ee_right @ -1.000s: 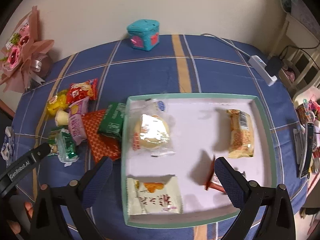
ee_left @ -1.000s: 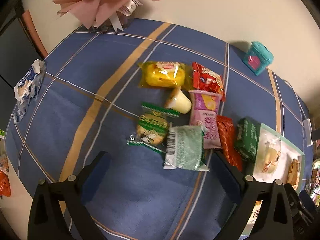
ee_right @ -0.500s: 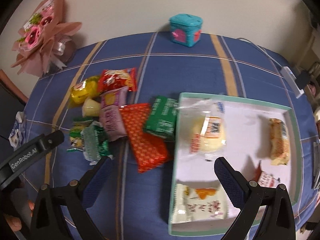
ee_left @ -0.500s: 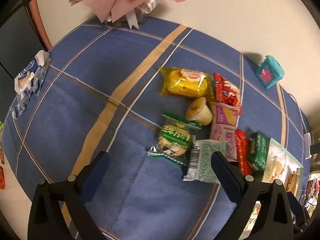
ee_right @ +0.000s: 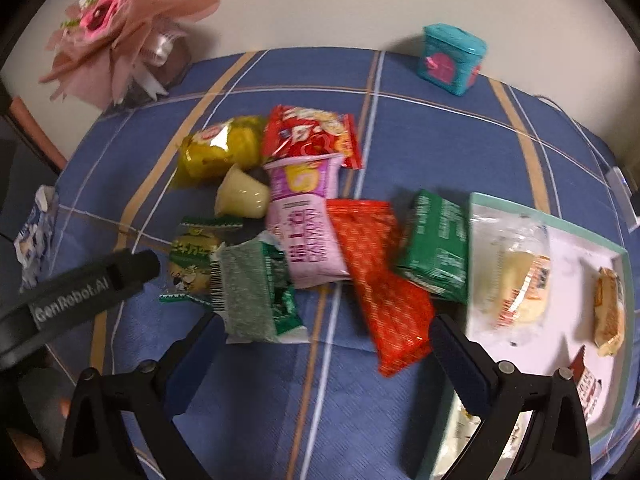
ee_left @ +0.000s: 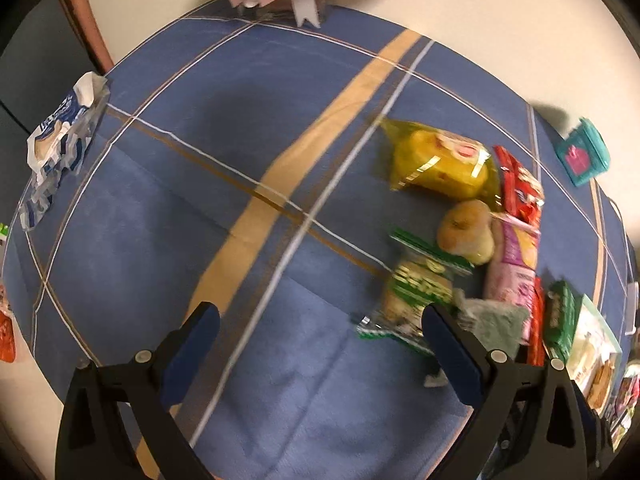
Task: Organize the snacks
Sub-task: 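Withdraw both tools from the tray toward the remaining snacks, then grasp the green cow-print biscuit packet with the left tool while the right tool grasps the green striped packet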
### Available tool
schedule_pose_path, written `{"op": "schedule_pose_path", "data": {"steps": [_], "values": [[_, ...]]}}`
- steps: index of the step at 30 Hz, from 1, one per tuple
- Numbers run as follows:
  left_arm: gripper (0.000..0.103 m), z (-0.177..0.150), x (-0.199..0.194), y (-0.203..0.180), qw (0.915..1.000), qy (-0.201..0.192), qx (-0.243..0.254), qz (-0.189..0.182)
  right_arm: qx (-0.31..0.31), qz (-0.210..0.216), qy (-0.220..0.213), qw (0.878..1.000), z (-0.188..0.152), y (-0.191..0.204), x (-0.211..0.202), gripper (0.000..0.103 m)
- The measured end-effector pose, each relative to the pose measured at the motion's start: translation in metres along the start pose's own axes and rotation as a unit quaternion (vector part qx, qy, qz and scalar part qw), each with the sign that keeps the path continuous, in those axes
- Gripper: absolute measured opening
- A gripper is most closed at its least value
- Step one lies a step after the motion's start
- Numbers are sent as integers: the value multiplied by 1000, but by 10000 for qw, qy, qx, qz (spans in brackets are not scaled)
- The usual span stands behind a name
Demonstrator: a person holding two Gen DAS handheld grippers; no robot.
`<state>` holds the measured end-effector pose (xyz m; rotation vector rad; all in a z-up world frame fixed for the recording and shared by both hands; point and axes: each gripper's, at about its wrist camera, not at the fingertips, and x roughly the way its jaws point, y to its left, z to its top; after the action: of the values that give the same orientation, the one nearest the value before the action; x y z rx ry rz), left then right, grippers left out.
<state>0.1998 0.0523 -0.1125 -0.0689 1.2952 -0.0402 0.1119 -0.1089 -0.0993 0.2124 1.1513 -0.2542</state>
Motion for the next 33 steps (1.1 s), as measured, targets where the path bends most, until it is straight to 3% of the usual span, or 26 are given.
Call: {"op": "schedule_pose_path", "data": {"steps": [13,17,20,31,33], "values": [[101,12,13,17,9999,53,-158,-21,-572,-286,23,9980,6,51,29,103],[101,14,10,18,9998,-9,-204,-61,-586,-584,24,9966,5,49,33,102],[101,14,8,14,9997,-40,-176,-187,-367,-500,40,9981,7,34,30,102],[101,13,10,-23,9974,-112,233,-667,27,-338,154,9993,10,0,27,80],[101,12,13,-30,9969,-119,314,-714,53,-235,199,9995,9,-3,27,72]]}}
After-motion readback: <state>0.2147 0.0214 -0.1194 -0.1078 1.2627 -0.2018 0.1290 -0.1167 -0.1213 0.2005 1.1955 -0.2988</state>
